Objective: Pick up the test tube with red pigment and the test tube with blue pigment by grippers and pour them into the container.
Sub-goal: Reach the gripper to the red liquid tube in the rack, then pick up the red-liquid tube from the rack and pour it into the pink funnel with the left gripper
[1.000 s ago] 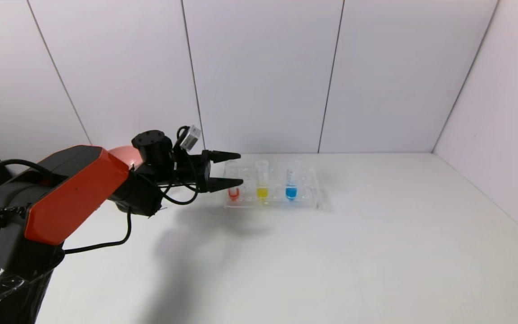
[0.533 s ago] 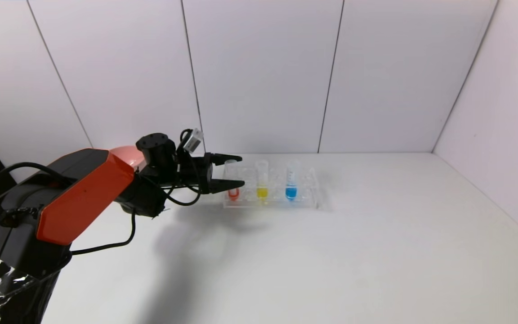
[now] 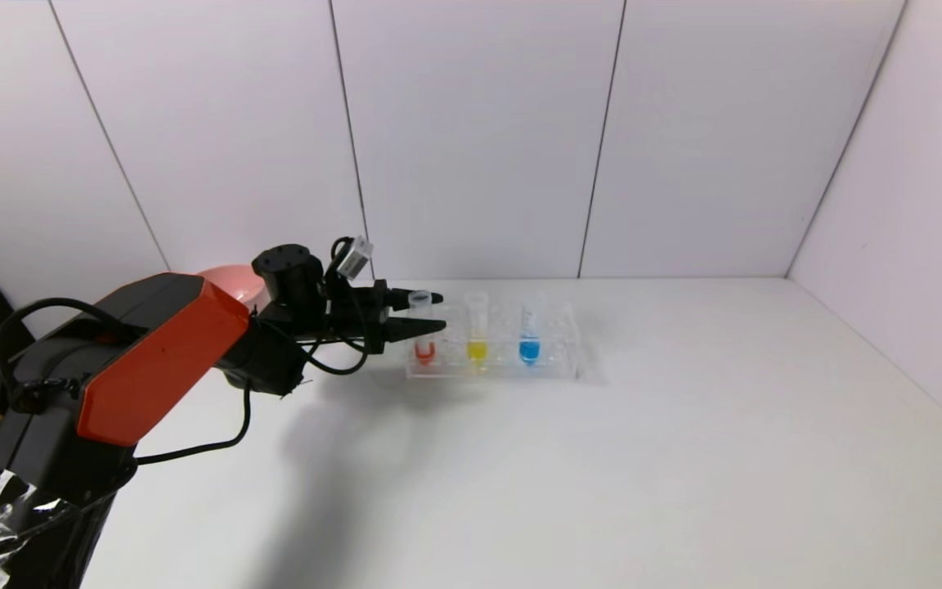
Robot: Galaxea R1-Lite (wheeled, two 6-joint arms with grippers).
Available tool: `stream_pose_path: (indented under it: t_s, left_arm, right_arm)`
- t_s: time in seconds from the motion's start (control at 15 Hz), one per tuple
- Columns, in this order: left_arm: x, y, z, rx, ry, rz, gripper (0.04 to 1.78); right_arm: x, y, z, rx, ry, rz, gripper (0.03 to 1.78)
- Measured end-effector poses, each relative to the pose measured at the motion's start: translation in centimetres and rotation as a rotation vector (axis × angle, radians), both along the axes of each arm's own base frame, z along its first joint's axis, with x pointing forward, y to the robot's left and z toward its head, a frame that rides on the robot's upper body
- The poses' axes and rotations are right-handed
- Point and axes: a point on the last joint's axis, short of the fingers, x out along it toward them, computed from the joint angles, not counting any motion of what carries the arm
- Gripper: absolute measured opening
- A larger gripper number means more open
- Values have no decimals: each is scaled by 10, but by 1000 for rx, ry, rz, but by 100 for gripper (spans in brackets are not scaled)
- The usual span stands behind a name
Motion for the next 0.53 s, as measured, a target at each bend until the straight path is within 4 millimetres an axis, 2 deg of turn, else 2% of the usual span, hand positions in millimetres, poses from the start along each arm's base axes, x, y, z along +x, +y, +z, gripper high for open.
stream_pose_path:
  t_s: [0.13,0.2,0.53]
  left_arm:
    - [0,-1,0,0,0,0,53]
    - [0,-1,0,0,-1,-1,48]
    - [0,-2,1,0,-2,-4,46]
  right_arm:
    - [0,0,0,0,0,0,177]
    - [0,0,0,0,0,0,177]
    - [0,0,0,0,0,0,178]
